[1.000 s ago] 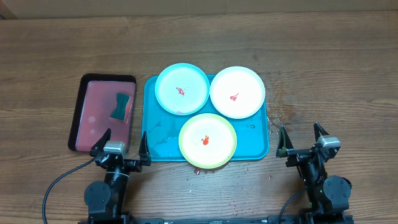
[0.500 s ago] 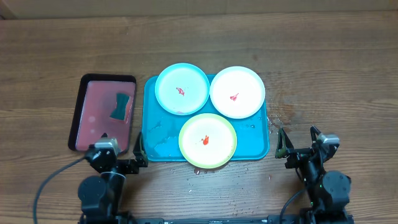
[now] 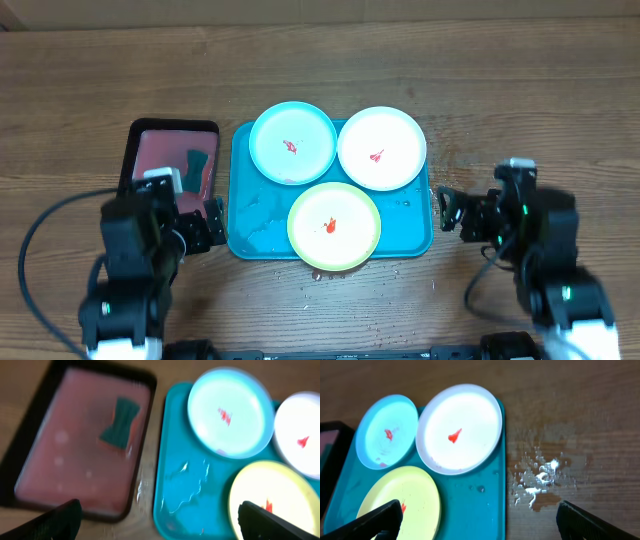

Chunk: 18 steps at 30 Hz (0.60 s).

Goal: Clean dirty plates on tray and stack at the side
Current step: 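Move the left gripper into the pink basin and grasp the green sponge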

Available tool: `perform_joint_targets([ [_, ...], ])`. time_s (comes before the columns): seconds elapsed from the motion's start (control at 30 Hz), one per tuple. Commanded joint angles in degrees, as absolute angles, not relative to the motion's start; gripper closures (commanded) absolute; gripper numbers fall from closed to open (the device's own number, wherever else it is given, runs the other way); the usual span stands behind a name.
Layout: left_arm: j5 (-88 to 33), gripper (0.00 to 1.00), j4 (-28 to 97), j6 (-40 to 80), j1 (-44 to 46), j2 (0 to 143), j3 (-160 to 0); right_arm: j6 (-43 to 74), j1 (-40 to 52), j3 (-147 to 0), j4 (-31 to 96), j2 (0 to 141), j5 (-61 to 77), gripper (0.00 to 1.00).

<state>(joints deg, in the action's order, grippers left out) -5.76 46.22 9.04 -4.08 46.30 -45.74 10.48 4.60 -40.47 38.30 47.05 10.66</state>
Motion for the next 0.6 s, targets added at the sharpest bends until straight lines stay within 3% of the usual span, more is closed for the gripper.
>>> perform_joint_targets([
  [0.0,-6.28,0.0,50.61,9.06,-3.73,52.34,-50.48,10.5,4.86,-49.34,43.03,56.38,12.12,0.0],
  [0.23,-8.99,0.0,50.13,9.45,-3.73,57.21,-51.33,10.35,4.89,-54.43,42.24,66.61,22.76,0.0],
  [0.57,0.86,0.0,39.7,3.9,-6.96,63.79,-58.57,9.8,4.89,-54.43,40.42,67.68,24.12,0.0],
])
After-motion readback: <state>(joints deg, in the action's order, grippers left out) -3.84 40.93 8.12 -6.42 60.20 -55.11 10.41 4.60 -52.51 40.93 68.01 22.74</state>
